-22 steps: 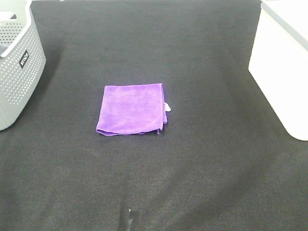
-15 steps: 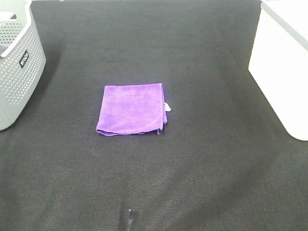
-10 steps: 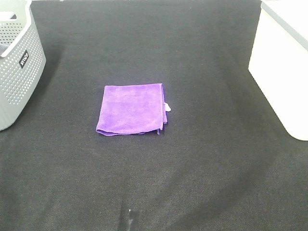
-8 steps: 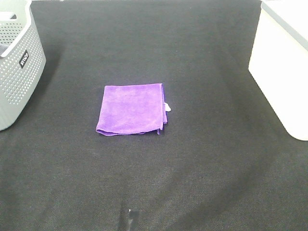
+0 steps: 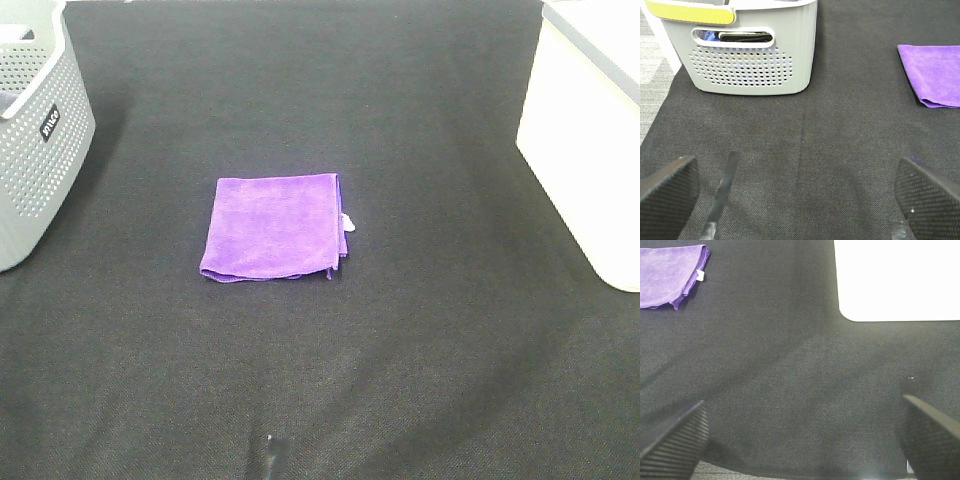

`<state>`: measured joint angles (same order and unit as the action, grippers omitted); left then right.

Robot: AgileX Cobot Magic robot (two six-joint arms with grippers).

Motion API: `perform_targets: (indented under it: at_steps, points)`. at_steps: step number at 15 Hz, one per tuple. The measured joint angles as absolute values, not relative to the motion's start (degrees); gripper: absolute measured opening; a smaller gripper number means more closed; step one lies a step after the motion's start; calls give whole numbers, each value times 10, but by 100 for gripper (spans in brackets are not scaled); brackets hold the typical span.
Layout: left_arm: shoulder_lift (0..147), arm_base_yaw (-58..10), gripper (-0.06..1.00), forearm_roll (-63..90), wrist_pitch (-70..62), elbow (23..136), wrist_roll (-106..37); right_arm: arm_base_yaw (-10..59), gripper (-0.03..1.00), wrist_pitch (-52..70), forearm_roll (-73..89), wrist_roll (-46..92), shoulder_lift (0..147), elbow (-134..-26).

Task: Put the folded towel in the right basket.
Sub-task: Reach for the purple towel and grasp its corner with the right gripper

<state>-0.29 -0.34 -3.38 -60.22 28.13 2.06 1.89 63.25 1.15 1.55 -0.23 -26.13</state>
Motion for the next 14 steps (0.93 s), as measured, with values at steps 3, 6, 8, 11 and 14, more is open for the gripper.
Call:
perform_targets:
  at_steps: [3, 6, 8, 11, 14]
  points:
    - [-3, -3, 99, -34, -602, 281, 21, 19, 96, 633, 11, 15, -2, -261]
    - [-3, -3, 99, -34, -602, 281, 21, 19, 96, 633, 11, 15, -2, -261]
    - [-3, -3, 99, -34, -602, 281, 21, 19, 96, 633, 11, 15, -2, -261]
    - [-3, -3, 99, -34, -602, 281, 21, 19, 96, 633, 11, 15, -2, -261]
    - [-3, -3, 99, -34, -602, 281, 21, 19, 96, 633, 11, 15, -2, -261]
